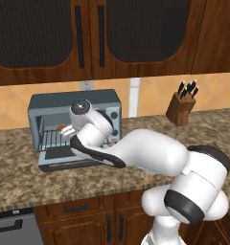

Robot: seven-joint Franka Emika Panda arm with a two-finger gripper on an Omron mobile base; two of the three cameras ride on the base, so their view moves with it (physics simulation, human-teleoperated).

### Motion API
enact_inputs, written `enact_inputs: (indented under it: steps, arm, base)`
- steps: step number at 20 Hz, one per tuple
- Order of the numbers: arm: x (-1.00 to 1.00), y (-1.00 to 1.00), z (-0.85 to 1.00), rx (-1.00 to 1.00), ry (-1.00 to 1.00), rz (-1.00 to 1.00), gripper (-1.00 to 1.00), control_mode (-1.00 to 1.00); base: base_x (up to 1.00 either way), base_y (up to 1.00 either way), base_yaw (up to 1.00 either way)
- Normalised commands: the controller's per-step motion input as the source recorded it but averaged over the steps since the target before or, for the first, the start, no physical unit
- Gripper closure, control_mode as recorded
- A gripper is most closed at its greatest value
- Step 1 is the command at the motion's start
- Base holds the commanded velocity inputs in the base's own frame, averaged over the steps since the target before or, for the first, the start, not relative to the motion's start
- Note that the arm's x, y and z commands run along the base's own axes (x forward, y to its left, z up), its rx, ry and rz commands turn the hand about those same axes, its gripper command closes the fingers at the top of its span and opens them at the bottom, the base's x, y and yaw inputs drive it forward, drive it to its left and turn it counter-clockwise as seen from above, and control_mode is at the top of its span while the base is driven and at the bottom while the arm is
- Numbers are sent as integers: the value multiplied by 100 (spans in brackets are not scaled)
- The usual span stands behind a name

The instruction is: Pick up the kebab skewer and baguette bread, and place them inside the toaster oven. Close the toaster oven door and start by setting the timer.

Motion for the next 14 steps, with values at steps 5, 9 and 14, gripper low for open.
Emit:
enact_inputs:
  steps: [5, 9, 14]
  arm:
    - [-43, -7, 0, 29, -11, -27, -100, -100]
    - [-28, -7, -12, 10, -4, -2, -100, -100]
    - [-31, -1, -34, 4, -3, 0, -100, -100]
  base:
    - [0, 0, 0]
    - [0, 0, 0]
    - [0, 0, 0]
